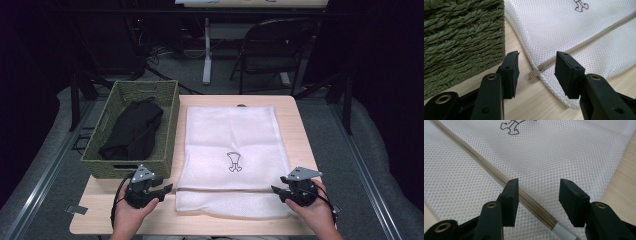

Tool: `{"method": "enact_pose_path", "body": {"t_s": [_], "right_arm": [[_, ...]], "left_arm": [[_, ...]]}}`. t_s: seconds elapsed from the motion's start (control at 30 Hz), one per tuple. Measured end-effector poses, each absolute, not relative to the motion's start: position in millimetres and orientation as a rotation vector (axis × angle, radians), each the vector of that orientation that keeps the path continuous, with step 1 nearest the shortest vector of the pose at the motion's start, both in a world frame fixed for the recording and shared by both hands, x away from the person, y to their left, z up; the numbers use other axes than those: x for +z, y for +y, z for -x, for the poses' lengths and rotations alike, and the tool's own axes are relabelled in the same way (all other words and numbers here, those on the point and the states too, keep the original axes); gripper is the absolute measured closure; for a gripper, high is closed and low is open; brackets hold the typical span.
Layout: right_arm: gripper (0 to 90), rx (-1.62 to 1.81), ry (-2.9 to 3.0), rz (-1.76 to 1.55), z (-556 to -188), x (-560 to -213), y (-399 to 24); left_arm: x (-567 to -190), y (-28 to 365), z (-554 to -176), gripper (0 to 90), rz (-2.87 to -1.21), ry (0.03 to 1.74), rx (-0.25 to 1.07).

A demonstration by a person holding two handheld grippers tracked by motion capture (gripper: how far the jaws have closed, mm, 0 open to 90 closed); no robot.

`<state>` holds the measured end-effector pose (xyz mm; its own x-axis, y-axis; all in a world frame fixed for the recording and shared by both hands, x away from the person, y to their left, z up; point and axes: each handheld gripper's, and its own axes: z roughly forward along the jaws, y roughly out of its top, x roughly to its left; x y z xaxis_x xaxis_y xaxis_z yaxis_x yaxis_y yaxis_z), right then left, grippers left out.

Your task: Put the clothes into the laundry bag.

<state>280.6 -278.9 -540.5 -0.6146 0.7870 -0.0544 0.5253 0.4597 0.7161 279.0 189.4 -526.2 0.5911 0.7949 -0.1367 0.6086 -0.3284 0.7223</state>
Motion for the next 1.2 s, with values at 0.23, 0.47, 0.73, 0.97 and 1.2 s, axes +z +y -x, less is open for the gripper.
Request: {"method": "enact_pose_path", "body": {"t_s": [0.23, 0.47, 0.73, 0.97, 1.2], "right_arm": [[52.7, 0.962, 2.385, -1.083, -285.1, -536.9, -267.3], [53.7, 0.997, 2.402, -1.050, -287.7, -529.0, -253.8], [54.1, 1.016, 2.413, -1.007, -293.6, -520.6, -239.4], [54.1, 1.029, 2.440, -0.949, -303.3, -514.3, -221.0], [53.9, 1.032, 2.473, -0.902, -317.5, -511.5, -201.5]], "left_arm": [[-524.1, 187.6, -276.8, 53.5, -2.064, 1.101, 0.310], [-521.2, 190.7, -275.9, 53.3, -2.048, 1.115, 0.311], [-515.1, 193.5, -275.1, 52.9, -2.034, 1.121, 0.330], [-511.2, 197.0, -273.9, 52.6, -2.021, 1.131, 0.341], [-506.0, 199.7, -273.3, 54.2, -2.006, 1.126, 0.343]]}}
